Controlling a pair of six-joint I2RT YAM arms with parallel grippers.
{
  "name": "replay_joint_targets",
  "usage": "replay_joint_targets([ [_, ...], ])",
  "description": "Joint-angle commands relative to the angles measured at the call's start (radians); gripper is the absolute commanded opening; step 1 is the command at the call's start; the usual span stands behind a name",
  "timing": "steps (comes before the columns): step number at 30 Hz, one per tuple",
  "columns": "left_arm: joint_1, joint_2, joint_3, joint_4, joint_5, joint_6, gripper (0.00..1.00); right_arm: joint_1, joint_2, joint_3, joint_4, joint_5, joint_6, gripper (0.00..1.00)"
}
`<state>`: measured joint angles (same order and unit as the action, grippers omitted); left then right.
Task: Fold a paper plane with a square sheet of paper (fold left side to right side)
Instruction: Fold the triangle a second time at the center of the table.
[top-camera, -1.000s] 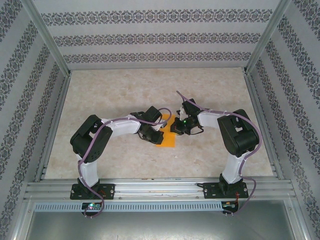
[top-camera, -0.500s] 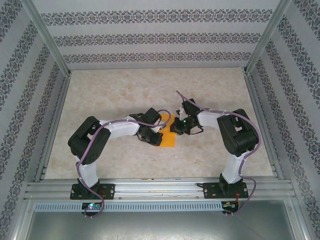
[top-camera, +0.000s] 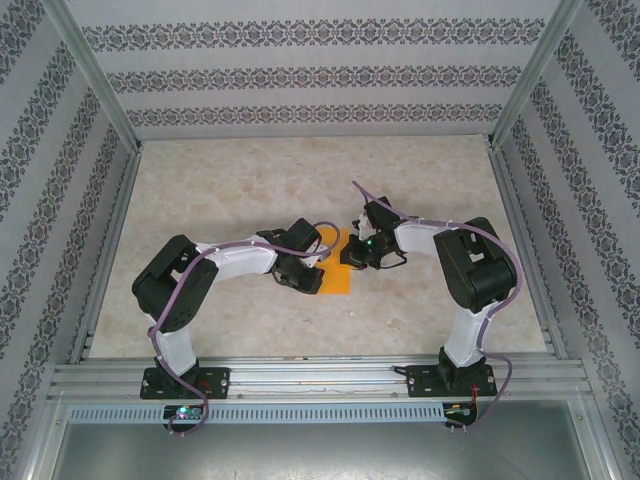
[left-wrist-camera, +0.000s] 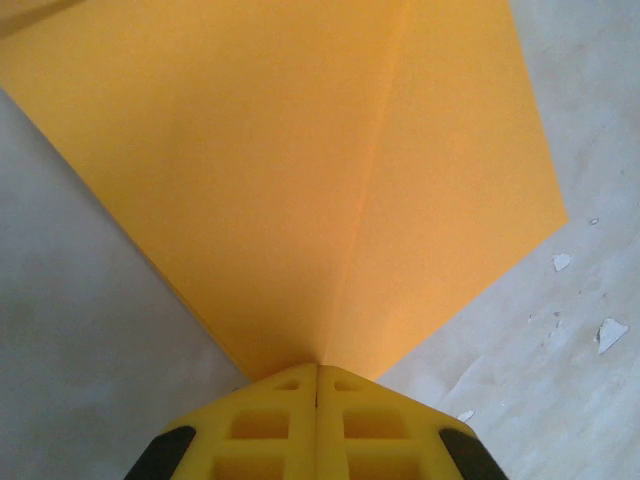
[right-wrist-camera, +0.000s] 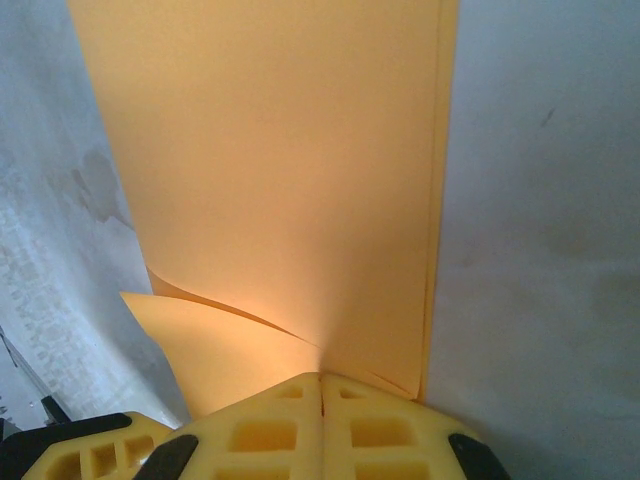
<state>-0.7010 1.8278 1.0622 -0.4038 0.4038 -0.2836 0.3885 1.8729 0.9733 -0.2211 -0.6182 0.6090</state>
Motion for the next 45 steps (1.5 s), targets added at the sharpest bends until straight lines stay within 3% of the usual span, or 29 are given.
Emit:
replay_joint_targets([
  [1,-0.025,-0.004,-0.040,-0.122,-0.028,0.006,0.05,-0.005,0.097,-0.047,-0.101,0.201,-0.020,0.00],
  [36,-0.045,-0.054,-0.073,-0.121,-0.049,-0.022,0.05,-0.003,0.086,-0.038,-0.104,0.182,-0.022,0.00],
  [45,-0.037,-0.115,-0.062,-0.069,-0.023,-0.062,0.23,0.000,-0.002,-0.007,-0.021,0.054,0.023,0.00],
])
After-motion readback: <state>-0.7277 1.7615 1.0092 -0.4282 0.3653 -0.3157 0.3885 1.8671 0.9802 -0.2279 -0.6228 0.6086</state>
